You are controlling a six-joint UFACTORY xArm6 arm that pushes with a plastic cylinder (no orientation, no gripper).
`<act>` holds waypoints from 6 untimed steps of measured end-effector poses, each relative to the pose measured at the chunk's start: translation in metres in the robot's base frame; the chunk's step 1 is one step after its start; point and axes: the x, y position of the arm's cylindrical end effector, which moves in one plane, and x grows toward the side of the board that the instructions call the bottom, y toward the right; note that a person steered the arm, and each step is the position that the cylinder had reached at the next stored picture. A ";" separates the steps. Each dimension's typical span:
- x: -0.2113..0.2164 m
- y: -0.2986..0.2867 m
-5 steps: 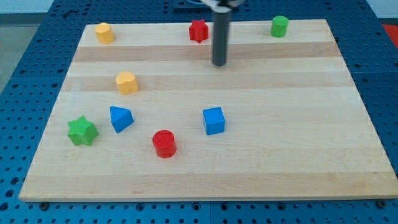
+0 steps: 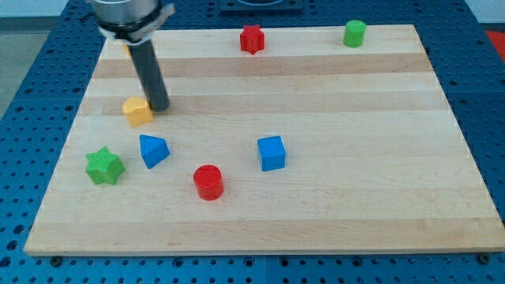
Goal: Push the yellow heart left and up a bit
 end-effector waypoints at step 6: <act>0.033 -0.006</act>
